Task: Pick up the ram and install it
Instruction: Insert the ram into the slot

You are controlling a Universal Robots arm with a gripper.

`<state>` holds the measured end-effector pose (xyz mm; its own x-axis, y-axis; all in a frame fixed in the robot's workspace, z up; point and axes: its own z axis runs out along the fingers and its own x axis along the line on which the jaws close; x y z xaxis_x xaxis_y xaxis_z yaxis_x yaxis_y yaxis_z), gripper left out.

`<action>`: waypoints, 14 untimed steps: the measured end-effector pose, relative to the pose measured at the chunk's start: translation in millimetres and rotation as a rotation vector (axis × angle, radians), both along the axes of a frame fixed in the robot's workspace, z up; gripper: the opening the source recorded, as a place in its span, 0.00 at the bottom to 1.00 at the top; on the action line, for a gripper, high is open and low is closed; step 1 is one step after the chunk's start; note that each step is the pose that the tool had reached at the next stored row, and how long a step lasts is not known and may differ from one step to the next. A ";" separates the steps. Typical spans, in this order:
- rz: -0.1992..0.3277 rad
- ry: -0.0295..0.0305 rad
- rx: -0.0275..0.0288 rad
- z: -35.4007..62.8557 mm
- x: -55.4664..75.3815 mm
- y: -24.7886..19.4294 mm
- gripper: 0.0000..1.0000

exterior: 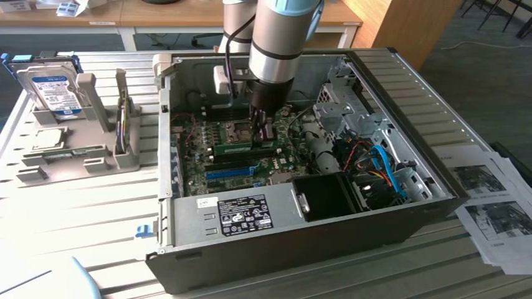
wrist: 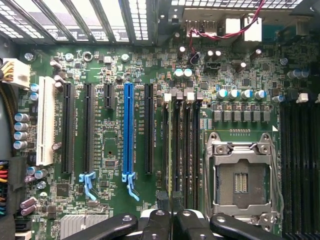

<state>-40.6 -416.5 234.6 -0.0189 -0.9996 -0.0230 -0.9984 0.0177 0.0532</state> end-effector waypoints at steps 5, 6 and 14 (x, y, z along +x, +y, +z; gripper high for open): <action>0.000 0.0000 0.0000 -1.5 0.0 0.0 0.11; 0.000 0.0000 0.0000 -1.8 0.0 0.0 0.11; 0.000 0.0000 0.0000 -2.4 -0.1 0.0 0.11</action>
<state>-40.7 -416.5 232.2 -0.0189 -0.9996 -0.0230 -0.9984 0.0177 0.0532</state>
